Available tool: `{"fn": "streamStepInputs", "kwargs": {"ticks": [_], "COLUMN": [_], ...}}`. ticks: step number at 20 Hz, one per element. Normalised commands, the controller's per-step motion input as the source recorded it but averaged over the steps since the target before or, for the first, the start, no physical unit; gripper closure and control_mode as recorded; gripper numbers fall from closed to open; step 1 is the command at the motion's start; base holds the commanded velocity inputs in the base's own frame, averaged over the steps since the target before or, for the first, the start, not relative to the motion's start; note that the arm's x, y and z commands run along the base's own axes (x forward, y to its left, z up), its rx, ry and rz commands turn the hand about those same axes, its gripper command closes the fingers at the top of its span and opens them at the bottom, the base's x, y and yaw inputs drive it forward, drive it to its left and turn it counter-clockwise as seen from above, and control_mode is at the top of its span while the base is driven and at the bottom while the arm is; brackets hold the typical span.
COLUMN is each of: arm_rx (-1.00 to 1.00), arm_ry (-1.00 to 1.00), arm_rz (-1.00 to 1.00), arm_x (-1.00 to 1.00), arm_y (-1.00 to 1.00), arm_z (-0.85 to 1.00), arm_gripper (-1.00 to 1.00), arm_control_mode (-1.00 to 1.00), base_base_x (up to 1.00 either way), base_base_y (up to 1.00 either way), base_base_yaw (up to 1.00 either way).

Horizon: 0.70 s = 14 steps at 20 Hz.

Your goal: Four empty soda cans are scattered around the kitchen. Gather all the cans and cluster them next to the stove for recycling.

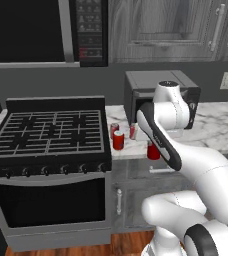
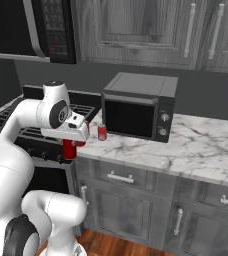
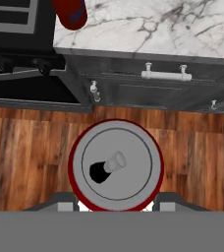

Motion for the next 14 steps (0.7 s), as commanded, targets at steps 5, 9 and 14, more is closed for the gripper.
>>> {"fn": "streamStepInputs", "kwargs": {"ticks": [5, 9, 14], "arm_rx": [0.00, 0.00, 0.03], "arm_ry": [0.00, -0.04, -0.08], "arm_rz": [0.00, 0.02, 0.00], "arm_x": [0.00, 0.01, 0.12], "arm_y": [0.00, -0.04, -0.06], "arm_z": [0.00, 0.02, 0.12], "arm_gripper": [1.00, 1.00, 1.00], "arm_control_mode": [1.00, -1.00, -1.00], "base_base_x": [0.00, 0.00, 0.00], "base_base_y": [0.00, 0.00, 0.00], "base_base_yaw": [0.00, 0.00, 0.00]}}
